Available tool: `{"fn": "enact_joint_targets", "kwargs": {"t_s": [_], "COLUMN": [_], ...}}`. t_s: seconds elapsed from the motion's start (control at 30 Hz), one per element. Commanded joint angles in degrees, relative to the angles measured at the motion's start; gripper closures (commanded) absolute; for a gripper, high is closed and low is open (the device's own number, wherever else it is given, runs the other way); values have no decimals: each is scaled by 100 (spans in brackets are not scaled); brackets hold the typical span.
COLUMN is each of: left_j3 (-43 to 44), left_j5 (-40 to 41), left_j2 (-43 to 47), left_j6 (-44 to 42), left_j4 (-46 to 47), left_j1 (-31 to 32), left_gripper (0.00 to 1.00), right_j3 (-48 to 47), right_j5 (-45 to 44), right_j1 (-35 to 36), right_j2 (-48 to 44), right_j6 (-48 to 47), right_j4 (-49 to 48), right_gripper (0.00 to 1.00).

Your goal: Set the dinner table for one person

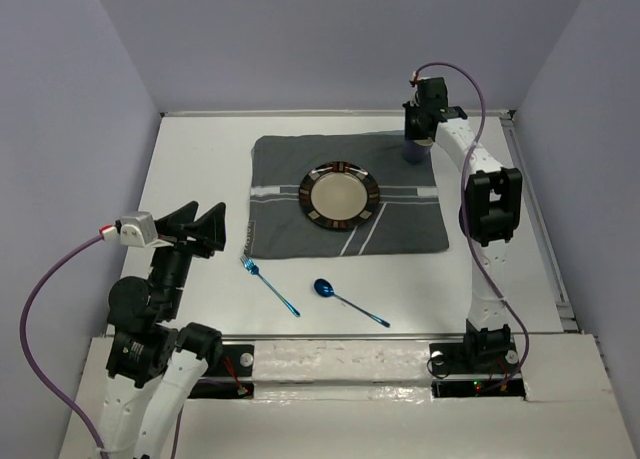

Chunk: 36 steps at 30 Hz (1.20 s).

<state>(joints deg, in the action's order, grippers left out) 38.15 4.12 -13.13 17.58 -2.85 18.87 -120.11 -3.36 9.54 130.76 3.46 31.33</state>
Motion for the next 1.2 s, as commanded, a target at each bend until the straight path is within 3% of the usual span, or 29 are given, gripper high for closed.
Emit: {"fn": "enact_joint_targets", "kwargs": {"t_s": [0.0, 0.07, 0.13, 0.17, 0.2, 0.23, 0.33, 0.43, 0.57, 0.6, 0.67, 0.77, 0.83, 0.93, 1.07, 1.17], "left_j3": [8, 8, 8, 8, -1, -1, -1, -1, -9, -18, -18, -27, -27, -45, -53, -62], "left_j5": [-43, -52, -25, -17, 1, 18, 19, 27, 62, 80, 106, 150, 151, 168, 124, 133], "left_j2": [-111, -111, -111, -111, -120, -120, -155, -173, -217, -234, -304, -366, -419, -436, -419, -393], "left_j6": [-97, -97, -89, -97, -97, -89, -71, -62, -27, -18, -27, -10, -1, 34, 61, 43], "left_j4": [224, 224, 224, 224, 224, 224, 224, 215, 224, 215, 215, 206, 215, 224, 224, 215], "left_j1": [-50, -68, -77, -77, -86, -103, -129, -208, -296, -340, -384, -437, -463, -507, -586, -613], "left_gripper": [26, 26, 26, 26, 26, 26, 26, 26, 26, 26, 26, 27, 27, 28, 29, 29], "right_j3": [-521, -548, -592, -601, -618, -758, -952, -541, 1144, 2088, 3068, 4884, 5783, 6428, 6834, 7054], "right_j5": [-113, -87, -86, -104, -121, -191, -227, -8, 221, 282, 292, 213, 152, -452, -684, -930], "right_j1": [65, 65, 65, 65, 65, 65, 65, 118, 670, 1037, 1504, 2655, 3543, 4622, 5406, 5611], "right_j2": [107, 143, 143, 125, 99, 47, -243, -1057, -2201, -2804, -3388, -4381, -4804, -5050, -5245, -5350], "right_j6": [-232, -250, -171, -171, -153, -101, 14, 198, 470, 610, 786, 1147, 1367, 1508, 1666, 1718], "right_j4": [-294, -286, -268, -251, -207, 11, 311, 339, -301, -782, -1276, -2505, -2780, -2764, -2484, -2160], "right_gripper": [100, 98, 74, 73, 63, 46, 30, 28, 27, 27, 28, 37, 40, 46, 51, 54]}}
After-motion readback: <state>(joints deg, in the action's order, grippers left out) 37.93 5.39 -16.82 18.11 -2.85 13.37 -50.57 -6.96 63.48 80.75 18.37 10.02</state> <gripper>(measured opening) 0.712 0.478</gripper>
